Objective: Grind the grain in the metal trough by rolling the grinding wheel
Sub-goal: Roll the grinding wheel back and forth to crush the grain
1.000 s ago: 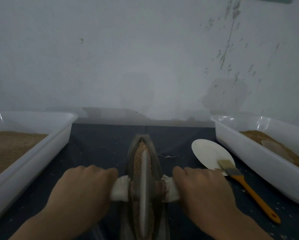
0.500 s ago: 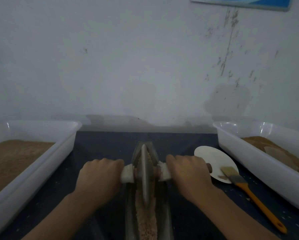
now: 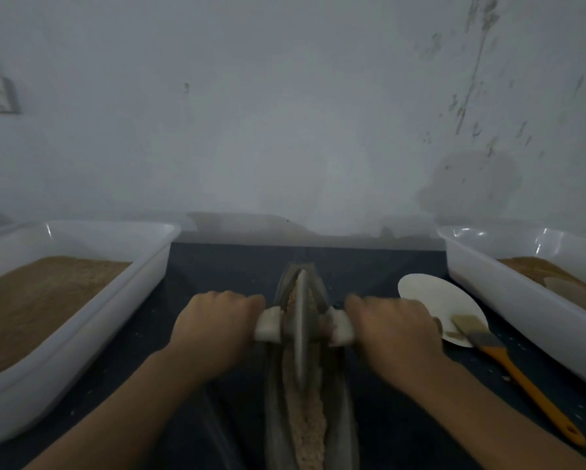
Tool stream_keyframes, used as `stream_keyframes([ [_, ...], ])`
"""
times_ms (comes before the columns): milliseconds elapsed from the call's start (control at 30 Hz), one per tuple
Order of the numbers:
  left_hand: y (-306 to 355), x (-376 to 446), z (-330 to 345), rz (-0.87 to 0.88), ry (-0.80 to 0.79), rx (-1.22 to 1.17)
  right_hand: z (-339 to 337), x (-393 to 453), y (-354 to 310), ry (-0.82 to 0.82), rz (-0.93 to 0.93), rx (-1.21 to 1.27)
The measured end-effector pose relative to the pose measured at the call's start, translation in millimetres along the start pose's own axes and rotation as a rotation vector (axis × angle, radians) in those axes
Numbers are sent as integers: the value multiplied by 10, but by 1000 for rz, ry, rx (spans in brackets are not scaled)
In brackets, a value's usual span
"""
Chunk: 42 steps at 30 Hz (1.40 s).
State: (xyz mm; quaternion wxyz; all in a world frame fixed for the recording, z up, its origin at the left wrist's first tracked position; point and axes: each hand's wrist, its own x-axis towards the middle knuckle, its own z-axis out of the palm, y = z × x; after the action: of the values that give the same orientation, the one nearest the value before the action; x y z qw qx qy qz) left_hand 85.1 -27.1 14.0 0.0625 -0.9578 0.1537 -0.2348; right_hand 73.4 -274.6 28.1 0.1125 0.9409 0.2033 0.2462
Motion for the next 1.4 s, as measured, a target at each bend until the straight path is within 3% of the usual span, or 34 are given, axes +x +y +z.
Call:
stream_keyframes([
  [133,-70,120,129,-98,4,-49,56,380,43,69,-24,-61],
  [233,-23,88,84,-109,-7,-29,41,387,45,33,-19,-46],
  [367,69,-208,-181,-21,-55,-16,-63,-98,-38,68,-28,43],
  [500,153,-528,-490,179,65,0,-200,-535,-113,194,-28,82],
  [667,105,-419,-331,56,-44,25,-99,-391,-67,173,-26,42],
  [900,-6,187,8,-58,8,94,221,350,80,78,77,-101],
  [1033,47,83,-92,-41,15,87,166,196,62,36,58,-41],
  [1133,107,-246,-233,24,15,14,-55,-171,-44,164,-16,17],
  [1200,133,-496,-317,81,95,-49,-152,-380,-104,247,-40,-2],
  [1267,112,-635,-344,112,138,-93,-213,-458,-116,272,-49,-27],
  [1400,87,-505,-280,103,56,-12,-72,-317,-81,273,3,-5],
])
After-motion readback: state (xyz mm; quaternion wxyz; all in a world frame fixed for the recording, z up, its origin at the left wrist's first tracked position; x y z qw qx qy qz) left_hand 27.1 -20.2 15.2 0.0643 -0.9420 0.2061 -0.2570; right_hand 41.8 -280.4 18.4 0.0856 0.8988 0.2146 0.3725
